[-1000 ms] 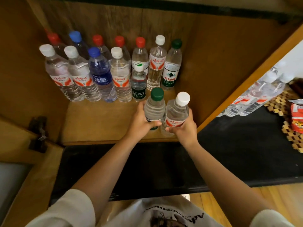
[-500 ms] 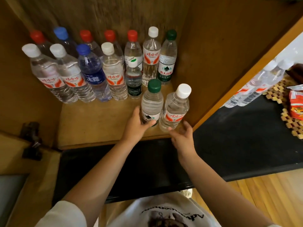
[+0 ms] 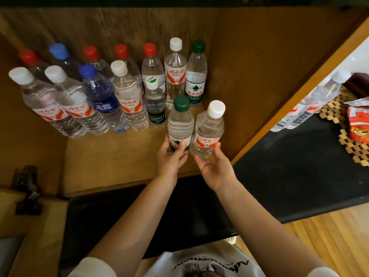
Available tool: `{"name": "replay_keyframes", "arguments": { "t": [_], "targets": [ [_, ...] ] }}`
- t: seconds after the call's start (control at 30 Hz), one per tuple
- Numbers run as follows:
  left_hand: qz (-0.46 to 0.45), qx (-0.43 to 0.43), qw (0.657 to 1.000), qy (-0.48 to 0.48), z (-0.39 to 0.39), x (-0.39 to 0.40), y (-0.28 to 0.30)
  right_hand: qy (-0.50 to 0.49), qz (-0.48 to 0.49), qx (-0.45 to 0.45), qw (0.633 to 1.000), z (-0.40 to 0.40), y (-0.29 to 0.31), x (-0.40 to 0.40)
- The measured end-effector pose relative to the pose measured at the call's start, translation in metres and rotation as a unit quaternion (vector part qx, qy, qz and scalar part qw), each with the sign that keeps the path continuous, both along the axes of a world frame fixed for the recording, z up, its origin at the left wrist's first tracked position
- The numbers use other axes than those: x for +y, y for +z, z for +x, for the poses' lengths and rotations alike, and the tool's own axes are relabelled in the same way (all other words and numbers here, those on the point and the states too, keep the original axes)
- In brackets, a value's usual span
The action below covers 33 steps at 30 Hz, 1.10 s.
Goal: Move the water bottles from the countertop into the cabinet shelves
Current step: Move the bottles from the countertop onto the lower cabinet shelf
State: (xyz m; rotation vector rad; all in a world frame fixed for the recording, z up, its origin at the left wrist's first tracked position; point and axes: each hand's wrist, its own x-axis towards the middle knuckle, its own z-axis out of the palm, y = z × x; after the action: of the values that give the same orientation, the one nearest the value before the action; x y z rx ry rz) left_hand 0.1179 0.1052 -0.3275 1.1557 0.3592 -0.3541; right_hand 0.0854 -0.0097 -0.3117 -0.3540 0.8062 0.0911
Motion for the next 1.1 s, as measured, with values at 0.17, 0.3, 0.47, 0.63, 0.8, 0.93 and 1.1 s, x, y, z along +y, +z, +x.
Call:
{"name": "replay_keyframes", "arguments": {
  "t": [0.17,0.3,0.47,0.63,0.8,0.93,1.1],
  "targets": [
    [-0.014,0.027,0.999,0.041,0.027,-0.018,0.006,-0.006,-0.014,0.005,1.0,0.038,0.005,-0.005],
    [-0.061,0.1,0.989,0.088,0.051,-0.03,0.007,-0.01,-0.016,0.004,1.0,0.066,0.009,-0.011],
    [-0.115,0.131,0.978,0.114,0.077,-0.038,0.005,-0.018,-0.028,-0.004,0.999,0.095,0.015,-0.009],
    [-0.16,0.149,0.966,0.14,0.099,-0.042,0.008,-0.02,-0.043,0.002,0.999,0.119,0.017,-0.009],
    [-0.184,0.153,0.955,0.172,0.113,-0.041,0.013,-0.024,-0.05,0.005,0.998,0.134,0.018,-0.008],
    [-0.183,0.163,0.954,0.173,0.113,-0.041,0.012,-0.023,-0.053,0.01,0.998,0.139,0.017,-0.01],
    [-0.183,0.162,0.954,0.174,0.113,-0.042,0.012,-0.014,-0.056,0.01,0.998,0.138,0.016,-0.011]
  ]
}}
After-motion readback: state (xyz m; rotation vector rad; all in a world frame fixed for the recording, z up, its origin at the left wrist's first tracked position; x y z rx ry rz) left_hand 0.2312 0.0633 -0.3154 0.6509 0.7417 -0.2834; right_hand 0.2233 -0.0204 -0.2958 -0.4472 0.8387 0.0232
